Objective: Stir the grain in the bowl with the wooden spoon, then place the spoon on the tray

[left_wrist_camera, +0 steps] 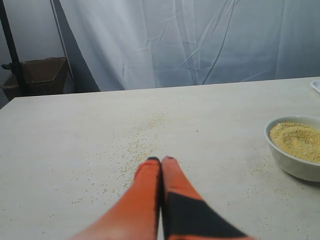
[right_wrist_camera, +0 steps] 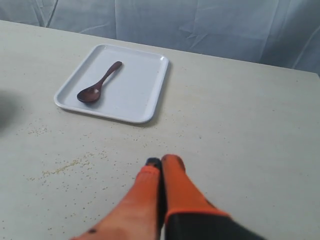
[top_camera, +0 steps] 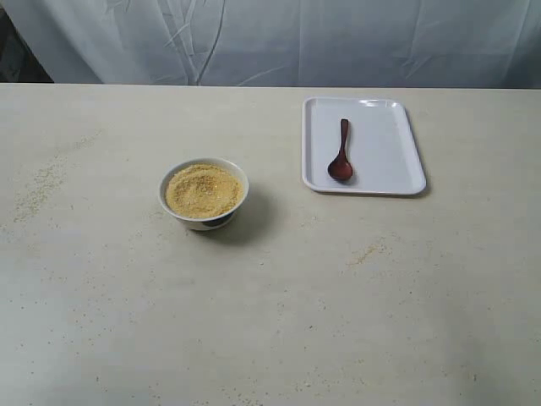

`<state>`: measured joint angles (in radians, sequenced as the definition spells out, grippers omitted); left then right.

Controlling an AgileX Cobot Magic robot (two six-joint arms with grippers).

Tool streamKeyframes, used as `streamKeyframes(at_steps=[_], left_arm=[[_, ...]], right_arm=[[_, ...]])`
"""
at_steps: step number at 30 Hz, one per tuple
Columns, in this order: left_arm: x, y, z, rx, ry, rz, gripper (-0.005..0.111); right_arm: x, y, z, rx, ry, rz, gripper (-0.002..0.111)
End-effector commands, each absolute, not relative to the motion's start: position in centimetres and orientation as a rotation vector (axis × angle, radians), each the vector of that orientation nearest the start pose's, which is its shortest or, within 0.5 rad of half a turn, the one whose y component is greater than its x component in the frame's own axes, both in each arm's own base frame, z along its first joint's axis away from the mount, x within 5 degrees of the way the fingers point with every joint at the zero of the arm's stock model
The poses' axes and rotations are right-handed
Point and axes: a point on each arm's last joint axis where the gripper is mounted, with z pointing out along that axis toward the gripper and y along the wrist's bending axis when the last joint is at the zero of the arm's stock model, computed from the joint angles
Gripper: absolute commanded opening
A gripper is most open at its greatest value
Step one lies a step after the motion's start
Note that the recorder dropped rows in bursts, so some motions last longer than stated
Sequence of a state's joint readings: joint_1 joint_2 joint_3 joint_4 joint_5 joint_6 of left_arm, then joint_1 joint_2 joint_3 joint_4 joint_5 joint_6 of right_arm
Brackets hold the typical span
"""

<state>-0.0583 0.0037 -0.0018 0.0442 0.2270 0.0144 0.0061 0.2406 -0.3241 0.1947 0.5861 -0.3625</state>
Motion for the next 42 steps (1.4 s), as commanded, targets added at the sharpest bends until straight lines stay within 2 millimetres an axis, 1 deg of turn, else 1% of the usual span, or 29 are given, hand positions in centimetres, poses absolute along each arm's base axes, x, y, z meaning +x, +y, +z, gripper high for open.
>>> streamKeyframes(at_steps=[1,7,24,28,30,32,34,42], left_arm=[[5.6,-0.3,19.4,0.092,1.698,0.003,0.000],[5.6,-0.3,19.4,0.092,1.698,0.003,0.000],[5.6,-0.3,19.4,0.093,1.696,0.003,0.000],[5.6,-0.3,19.4,0.093,1.696,0.003,0.000],[5.6,-0.3,19.4,0.093,1.696,0.003,0.000],[5.6,-0.3,19.4,0.093,1.696,0.003,0.000],[5.6,-0.3,19.4,0.093,1.696,0.003,0.000],[5.6,-0.3,19.4,0.093,1.696,0.003,0.000]], right_arm=[[5.5,1.0,25.8,-0.256,1.898,-0.021,0.000],[2.9,1.0,26.6,-0.246,1.710,-0.043,0.000],[2.9,1.0,26.6,-0.243,1.708,-0.039,0.000],[3.1,0.8,26.7,-0.248,1.679,-0.092,0.000],[3.6,0.6,26.3,-0.228,1.615,-0.117,0.000],[4.2,0.4,25.9,-0.192,1.512,-0.139,0.000],[4.7,0.2,25.1,-0.168,1.451,-0.155,0.000],[5.6,0.1,20.6,-0.177,1.570,-0.149,0.000]])
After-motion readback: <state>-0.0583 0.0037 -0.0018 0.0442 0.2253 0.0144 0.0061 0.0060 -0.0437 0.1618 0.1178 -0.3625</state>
